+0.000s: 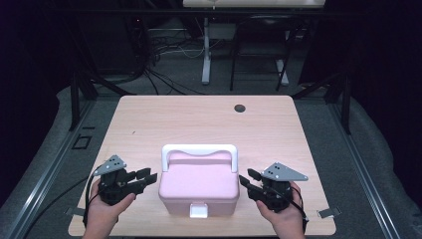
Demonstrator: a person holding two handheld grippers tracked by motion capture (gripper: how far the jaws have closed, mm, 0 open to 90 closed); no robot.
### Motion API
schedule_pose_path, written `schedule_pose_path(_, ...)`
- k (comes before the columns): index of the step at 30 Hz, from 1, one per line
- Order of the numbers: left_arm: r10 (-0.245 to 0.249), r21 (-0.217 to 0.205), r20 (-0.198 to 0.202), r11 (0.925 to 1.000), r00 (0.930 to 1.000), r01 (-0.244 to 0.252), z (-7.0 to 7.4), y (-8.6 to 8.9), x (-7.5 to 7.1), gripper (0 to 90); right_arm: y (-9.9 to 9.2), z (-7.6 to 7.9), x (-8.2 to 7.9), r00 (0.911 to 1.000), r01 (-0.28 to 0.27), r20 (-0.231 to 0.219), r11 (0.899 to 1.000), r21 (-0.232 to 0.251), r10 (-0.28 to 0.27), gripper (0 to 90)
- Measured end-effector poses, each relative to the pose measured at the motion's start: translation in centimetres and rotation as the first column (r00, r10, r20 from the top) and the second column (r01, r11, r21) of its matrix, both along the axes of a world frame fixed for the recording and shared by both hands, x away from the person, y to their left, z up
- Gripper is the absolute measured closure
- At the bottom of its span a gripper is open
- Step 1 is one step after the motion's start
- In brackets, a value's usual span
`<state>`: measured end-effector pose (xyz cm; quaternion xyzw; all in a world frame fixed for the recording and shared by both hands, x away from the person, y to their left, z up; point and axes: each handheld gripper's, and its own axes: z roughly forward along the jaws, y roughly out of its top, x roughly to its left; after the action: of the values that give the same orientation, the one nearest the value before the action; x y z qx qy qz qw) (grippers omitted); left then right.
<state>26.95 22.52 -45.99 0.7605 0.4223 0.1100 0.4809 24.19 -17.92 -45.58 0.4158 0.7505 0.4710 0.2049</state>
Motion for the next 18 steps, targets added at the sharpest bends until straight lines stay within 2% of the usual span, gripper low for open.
schedule_pose_path(5, -0.011, -0.001, -0.002, 0.9999, 0.9999, 0.011, 0.4, -0.4, 0.5, 61.9, 0.5, 0.5, 0.6, 1.0000, -0.009, 0.004, 1.000, 0.003, 0.009, 60.8)
schedule_pose_path(18, -0.032, -0.005, -0.002, 0.9995, 0.9995, 0.032, 1.1, -2.0, 2.1, 62.5, 1.5, 0.2, 2.2, 0.9997, -0.016, -0.020, 1.000, 0.009, 0.016, 60.3)
